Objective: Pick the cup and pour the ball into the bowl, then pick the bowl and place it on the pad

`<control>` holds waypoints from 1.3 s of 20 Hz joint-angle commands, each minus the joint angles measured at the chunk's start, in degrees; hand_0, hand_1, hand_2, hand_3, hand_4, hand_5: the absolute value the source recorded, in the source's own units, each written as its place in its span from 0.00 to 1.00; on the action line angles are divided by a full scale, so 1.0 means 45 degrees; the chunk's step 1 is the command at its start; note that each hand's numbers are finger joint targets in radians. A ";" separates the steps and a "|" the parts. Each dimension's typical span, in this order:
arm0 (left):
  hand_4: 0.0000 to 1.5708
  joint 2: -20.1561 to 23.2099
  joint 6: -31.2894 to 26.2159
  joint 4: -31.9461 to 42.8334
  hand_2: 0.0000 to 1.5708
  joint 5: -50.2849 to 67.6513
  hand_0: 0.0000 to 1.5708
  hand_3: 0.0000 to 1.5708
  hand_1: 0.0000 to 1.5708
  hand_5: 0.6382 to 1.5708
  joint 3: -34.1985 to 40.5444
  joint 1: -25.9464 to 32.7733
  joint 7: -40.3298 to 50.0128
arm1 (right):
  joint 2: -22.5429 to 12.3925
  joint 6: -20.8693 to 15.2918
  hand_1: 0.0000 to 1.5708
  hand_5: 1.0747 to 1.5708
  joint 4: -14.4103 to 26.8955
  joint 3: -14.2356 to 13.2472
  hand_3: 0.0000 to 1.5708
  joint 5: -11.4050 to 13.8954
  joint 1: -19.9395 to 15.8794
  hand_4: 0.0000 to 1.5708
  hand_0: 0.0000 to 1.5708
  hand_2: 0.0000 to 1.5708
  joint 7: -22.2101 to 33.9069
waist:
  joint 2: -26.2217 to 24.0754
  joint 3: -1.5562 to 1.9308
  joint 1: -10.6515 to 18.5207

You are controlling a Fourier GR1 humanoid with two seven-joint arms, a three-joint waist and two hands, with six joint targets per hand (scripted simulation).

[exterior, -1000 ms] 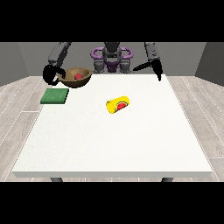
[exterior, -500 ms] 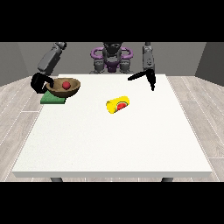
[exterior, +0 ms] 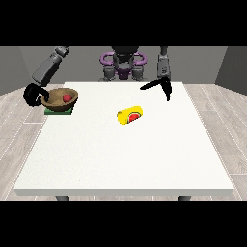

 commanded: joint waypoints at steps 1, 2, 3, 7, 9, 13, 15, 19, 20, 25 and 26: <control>0.00 0.0176 -0.0113 -0.1503 0.00 -0.0169 0.00 0.00 0.00 0.99 -0.0278 0.0200 0.0446 | -0.0739 0.0274 1.00 1.00 0.0627 -0.0072 0.00 0.0228 -0.0376 0.66 1.00 1.00 -0.0694 | 0.0723 0.0004 0.0082; 0.00 -0.0028 0.0119 -0.2049 0.00 -0.0309 0.00 0.00 0.00 0.99 -0.0456 0.0768 0.0518 | -0.0608 0.0416 1.00 1.00 0.0832 -0.0080 0.22 0.0277 -0.0060 0.65 1.00 1.00 -0.1168 | 0.0742 0.0009 -0.0031; 0.00 0.0058 0.0077 -0.1370 0.00 -0.0266 0.00 0.00 0.00 0.99 -0.0252 0.0309 0.0530 | -0.0482 0.0199 1.00 1.00 0.0474 0.0191 0.13 0.0495 -0.0238 0.66 1.00 1.00 -0.1211 | 0.0650 -0.0007 -0.0390; 0.00 -0.0494 0.0119 -0.1097 0.00 -0.0061 0.00 0.00 0.00 0.99 -0.0531 0.1441 0.0065 | -0.0260 0.0701 1.00 0.99 0.1061 -0.0253 0.00 -0.0227 -0.0479 0.58 1.00 1.00 -0.0133 | -0.0167 -0.0023 -0.0357; 0.00 -0.0170 -0.0052 -0.1315 0.00 -0.0117 0.00 0.00 0.00 0.99 -0.0360 0.1078 0.0729 | -0.0683 0.0814 1.00 1.00 0.1257 -0.0263 0.00 -0.0252 -0.0694 0.50 1.00 1.00 0.0465 | -0.0601 -0.0020 -0.0434; 0.00 0.0000 -0.0311 -0.1944 0.00 0.0053 0.00 0.00 0.00 0.99 -0.0320 0.1150 0.0861 | -0.0733 0.0766 1.00 1.00 0.1491 -0.0247 0.31 -0.0211 -0.0684 0.47 1.00 1.00 0.0383 | -0.0281 -0.0015 -0.0291; 0.00 -0.0062 -0.0340 -0.1782 0.00 -0.0030 0.00 0.00 0.00 0.99 -0.0339 0.0317 0.1816 | -0.0293 0.0133 1.00 1.00 0.1444 0.0162 0.69 0.0125 -0.1038 0.47 1.00 1.00 0.0890 | -0.0609 -0.0017 -0.0114; 0.00 0.0299 -0.0811 -0.2387 0.00 0.0670 0.00 0.00 0.00 1.00 0.0052 0.1132 0.0987 | -0.0580 0.0570 1.00 0.99 0.1405 0.0433 0.58 0.0567 -0.0058 0.44 1.00 1.00 -0.0274 | -0.0208 -0.0012 -0.0205; 0.00 0.0215 -0.0774 -0.1961 0.00 0.0535 0.00 0.00 0.00 1.00 -0.0041 0.1306 0.1001 | -0.0384 0.0604 1.00 0.99 0.1284 0.0677 0.65 0.0728 -0.0062 0.44 1.00 1.00 -0.0105 | -0.0547 -0.0018 -0.0259; 0.00 0.0344 -0.0751 -0.3533 0.00 0.0468 0.00 0.00 0.00 0.99 -0.0144 0.1020 0.1515 | -0.2026 -0.0698 1.00 0.97 0.1799 0.0341 0.73 0.0946 -0.0452 0.00 1.00 0.95 0.0134 | 0.0719 -0.0002 -0.0090; 0.00 0.0327 -0.0589 -0.3601 0.00 0.0371 0.00 0.00 0.00 0.99 -0.0117 0.1424 0.1091 | -0.1945 -0.0591 0.70 0.94 0.1746 0.0464 0.56 0.1063 -0.0352 0.00 0.70 0.67 -0.0095 | 0.0861 -0.0007 -0.0075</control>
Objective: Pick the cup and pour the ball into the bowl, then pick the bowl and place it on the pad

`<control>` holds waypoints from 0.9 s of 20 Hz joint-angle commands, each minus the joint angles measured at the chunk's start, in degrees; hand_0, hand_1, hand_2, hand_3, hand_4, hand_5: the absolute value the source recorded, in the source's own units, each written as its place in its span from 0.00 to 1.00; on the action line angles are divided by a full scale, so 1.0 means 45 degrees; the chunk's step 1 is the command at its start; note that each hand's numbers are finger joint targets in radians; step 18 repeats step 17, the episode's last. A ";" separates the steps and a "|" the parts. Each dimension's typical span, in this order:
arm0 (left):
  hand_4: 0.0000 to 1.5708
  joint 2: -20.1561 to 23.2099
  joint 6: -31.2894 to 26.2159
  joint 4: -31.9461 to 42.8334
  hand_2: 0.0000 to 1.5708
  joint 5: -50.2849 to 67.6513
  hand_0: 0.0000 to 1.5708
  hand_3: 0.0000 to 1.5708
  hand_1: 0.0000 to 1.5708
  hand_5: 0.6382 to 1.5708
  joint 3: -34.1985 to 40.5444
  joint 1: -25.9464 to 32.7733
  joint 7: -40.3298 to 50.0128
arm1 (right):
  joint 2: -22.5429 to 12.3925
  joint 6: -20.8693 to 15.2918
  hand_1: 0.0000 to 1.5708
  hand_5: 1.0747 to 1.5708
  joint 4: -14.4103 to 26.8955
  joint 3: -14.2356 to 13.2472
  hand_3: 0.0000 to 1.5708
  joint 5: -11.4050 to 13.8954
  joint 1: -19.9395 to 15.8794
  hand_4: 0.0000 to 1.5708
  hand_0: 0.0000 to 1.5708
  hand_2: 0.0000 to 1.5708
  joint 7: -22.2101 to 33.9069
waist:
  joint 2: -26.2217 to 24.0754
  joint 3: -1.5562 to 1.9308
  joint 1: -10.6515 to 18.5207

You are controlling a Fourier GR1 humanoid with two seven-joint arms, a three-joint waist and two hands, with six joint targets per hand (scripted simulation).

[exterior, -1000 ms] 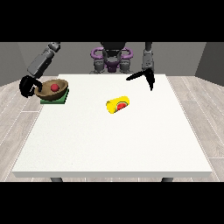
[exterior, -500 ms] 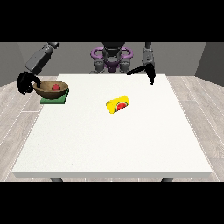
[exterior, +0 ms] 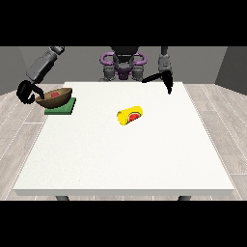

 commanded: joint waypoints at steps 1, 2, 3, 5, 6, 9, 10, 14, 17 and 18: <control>0.00 -0.0308 0.0159 -0.0249 0.00 -0.0254 0.00 0.00 0.00 0.99 -0.0366 0.0781 0.0153 | -0.0746 -0.0793 0.48 0.89 0.0201 0.0162 0.47 0.0365 0.0008 0.00 0.48 0.30 0.0652 | -0.0488 -0.0013 0.0161; 0.00 -0.0213 -0.0042 -0.0998 0.00 -0.0239 0.00 0.00 0.00 0.99 -0.0475 0.0179 0.1188 | -0.0480 -0.1180 0.23 0.87 0.0158 0.0325 0.39 0.0590 -0.0237 0.00 0.23 0.33 0.0299 | -0.0305 0.0001 0.0093; 0.00 0.0070 -0.0083 -0.1167 0.00 -0.0045 0.00 0.00 0.00 0.99 -0.0117 0.0542 0.0495 | -0.0979 -0.0957 0.12 0.84 0.0257 0.0095 0.27 0.0435 -0.0193 0.00 0.12 0.30 0.0251 | 0.0147 0.0000 0.0183; 0.00 -0.0423 0.0526 -0.0906 0.00 -0.0619 0.00 0.00 0.00 0.99 -0.0495 0.0215 0.0450 | -0.1220 -0.0862 0.00 0.82 -0.0003 0.0153 0.17 0.0435 -0.0959 0.00 0.00 0.27 0.0756 | 0.0263 -0.0007 -0.0135; 0.00 -0.0520 0.0567 -0.1231 0.00 -0.0666 0.00 0.00 0.00 0.99 -0.0591 0.0598 0.0745 | -0.1353 -0.0628 0.00 0.83 0.0067 0.0280 0.15 0.0594 -0.0694 0.00 0.00 0.26 0.0619 | 0.0101 -0.0004 -0.0263; 0.00 -0.0313 0.0025 -0.1384 0.00 -0.0263 0.00 0.00 0.00 1.00 -0.0612 0.1273 0.0372 | -0.0949 -0.0981 0.00 0.83 0.0209 0.0296 0.10 0.0626 -0.0410 0.00 0.00 0.24 0.0536 | -0.0352 -0.0010 0.0106; 0.00 -0.0376 0.0302 -0.1748 0.00 -0.0447 0.00 0.00 0.00 1.00 -0.0525 0.1171 0.0856 | -0.1432 -0.0565 0.00 0.84 0.0274 0.0071 0.16 0.0442 -0.0646 0.00 0.00 0.23 0.0552 | -0.0057 -0.0002 -0.0257; 0.00 -0.0165 -0.0108 -0.1331 0.00 0.0053 0.00 0.00 0.00 1.00 -0.0219 0.1091 0.0621 | -0.1809 0.0087 0.00 0.86 0.0133 -0.0055 0.14 0.0227 -0.0870 0.00 0.00 0.16 0.0998 | -0.0383 -0.0013 -0.0353; 0.00 -0.0621 0.0181 -0.0293 0.00 -0.0131 0.00 0.00 0.00 1.00 -0.0391 0.1411 0.0801 | -0.2558 0.1572 0.00 0.86 -0.0086 -0.0094 0.18 -0.0066 -0.1200 0.00 0.00 0.12 0.2140 | -0.1947 -0.0035 -0.0718; 0.00 -0.0621 0.0181 -0.0293 0.00 -0.0131 0.00 0.00 0.00 1.00 -0.0391 0.1411 0.0801 | -0.2558 0.1572 0.00 0.86 -0.0086 -0.0094 0.18 -0.0066 -0.1200 0.00 0.00 0.12 0.2140 | -0.1947 -0.0035 -0.0718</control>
